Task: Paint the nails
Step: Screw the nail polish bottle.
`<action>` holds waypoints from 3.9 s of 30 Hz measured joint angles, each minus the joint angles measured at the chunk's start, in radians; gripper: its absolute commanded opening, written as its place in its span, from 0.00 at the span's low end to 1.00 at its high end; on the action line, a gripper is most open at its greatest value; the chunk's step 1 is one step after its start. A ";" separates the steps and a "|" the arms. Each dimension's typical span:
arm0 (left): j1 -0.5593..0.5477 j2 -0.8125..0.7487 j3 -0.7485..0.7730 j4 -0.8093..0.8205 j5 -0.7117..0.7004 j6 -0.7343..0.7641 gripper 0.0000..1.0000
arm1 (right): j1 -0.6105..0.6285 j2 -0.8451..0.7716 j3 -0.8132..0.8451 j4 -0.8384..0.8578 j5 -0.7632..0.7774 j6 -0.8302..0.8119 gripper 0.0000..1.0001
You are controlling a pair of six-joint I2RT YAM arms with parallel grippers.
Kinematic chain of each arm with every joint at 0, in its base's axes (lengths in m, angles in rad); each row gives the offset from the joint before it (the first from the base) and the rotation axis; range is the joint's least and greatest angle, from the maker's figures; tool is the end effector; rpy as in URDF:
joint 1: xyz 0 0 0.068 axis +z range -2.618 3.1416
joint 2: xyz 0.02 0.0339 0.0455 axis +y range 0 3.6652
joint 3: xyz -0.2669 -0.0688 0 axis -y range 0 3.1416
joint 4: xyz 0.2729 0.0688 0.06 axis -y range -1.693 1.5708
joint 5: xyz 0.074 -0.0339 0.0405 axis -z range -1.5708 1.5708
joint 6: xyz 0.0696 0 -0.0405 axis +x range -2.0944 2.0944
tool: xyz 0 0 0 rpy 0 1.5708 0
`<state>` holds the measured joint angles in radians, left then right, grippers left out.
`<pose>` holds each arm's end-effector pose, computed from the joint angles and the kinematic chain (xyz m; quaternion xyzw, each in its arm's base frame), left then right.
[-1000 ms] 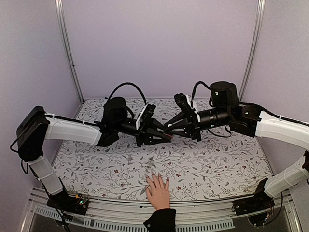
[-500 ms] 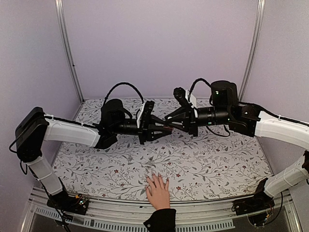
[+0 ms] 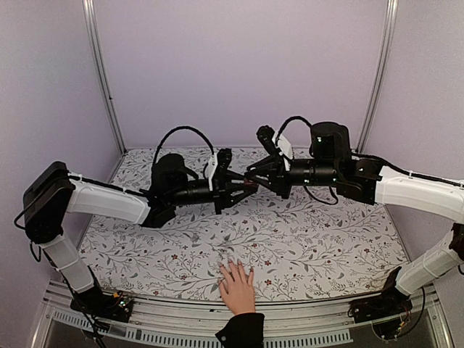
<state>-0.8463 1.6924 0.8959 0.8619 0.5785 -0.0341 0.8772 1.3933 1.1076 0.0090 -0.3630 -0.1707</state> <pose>0.2486 -0.3383 0.2339 0.4501 0.5197 -0.4745 0.5497 0.2274 0.3122 0.3189 -0.4868 0.6250 0.3402 0.5065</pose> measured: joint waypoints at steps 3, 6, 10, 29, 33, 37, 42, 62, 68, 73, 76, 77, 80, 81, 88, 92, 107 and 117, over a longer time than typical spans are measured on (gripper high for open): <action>-0.005 0.000 -0.017 0.018 -0.063 -0.001 0.00 | 0.000 0.014 0.002 0.011 0.027 0.012 0.00; -0.014 0.000 -0.027 0.034 -0.129 0.000 0.00 | 0.001 0.029 0.013 0.017 0.060 0.028 0.00; -0.034 0.000 -0.029 0.046 -0.238 0.002 0.00 | 0.002 0.052 0.037 0.022 0.109 0.058 0.00; -0.142 0.084 -0.022 0.140 -0.695 0.039 0.00 | 0.017 0.122 0.051 0.081 0.315 0.229 0.00; -0.147 0.104 -0.010 0.146 -0.742 0.051 0.00 | 0.019 0.138 0.051 0.097 0.352 0.250 0.01; -0.148 0.109 -0.008 0.147 -0.754 0.057 0.00 | 0.020 0.143 0.051 0.100 0.372 0.261 0.16; -0.146 0.102 -0.014 0.151 -0.723 0.058 0.00 | 0.021 0.141 0.050 0.103 0.373 0.256 0.41; 0.025 -0.070 -0.056 0.002 0.041 0.043 0.00 | 0.012 -0.105 -0.060 0.080 -0.032 0.024 0.58; 0.027 -0.055 -0.022 -0.021 0.277 0.009 0.00 | 0.012 -0.107 -0.046 0.018 -0.172 -0.040 0.50; 0.027 -0.027 0.000 0.001 0.402 -0.042 0.00 | 0.012 -0.075 -0.015 -0.016 -0.247 -0.075 0.45; 0.027 -0.014 0.003 0.016 0.446 -0.067 0.00 | 0.012 -0.064 -0.014 -0.032 -0.274 -0.084 0.40; 0.027 -0.011 0.004 0.018 0.459 -0.074 0.00 | 0.012 -0.061 -0.014 -0.036 -0.282 -0.085 0.39; 0.027 -0.001 0.011 0.026 0.486 -0.092 0.00 | 0.012 -0.044 0.000 -0.056 -0.307 -0.095 0.35; 0.027 0.001 0.014 0.029 0.491 -0.099 0.00 | 0.012 -0.036 0.007 -0.063 -0.313 -0.099 0.31; 0.027 0.003 0.023 0.038 0.491 -0.117 0.00 | 0.012 -0.014 0.026 -0.086 -0.337 -0.120 0.05; 0.029 0.003 0.023 0.039 0.459 -0.116 0.00 | 0.011 -0.014 0.031 -0.093 -0.329 -0.118 0.02; 0.031 0.002 -0.001 0.043 0.185 -0.087 0.00 | -0.010 0.015 0.045 -0.066 -0.139 -0.050 0.00; -0.003 0.014 -0.006 0.042 -0.095 -0.052 0.00 | -0.011 0.047 0.047 -0.012 0.045 0.038 0.00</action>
<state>-0.8494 1.7069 0.8898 0.9039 0.4835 -0.0864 0.8661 1.4399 1.1542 -0.0032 -0.3180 -0.1326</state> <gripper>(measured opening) 0.203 0.119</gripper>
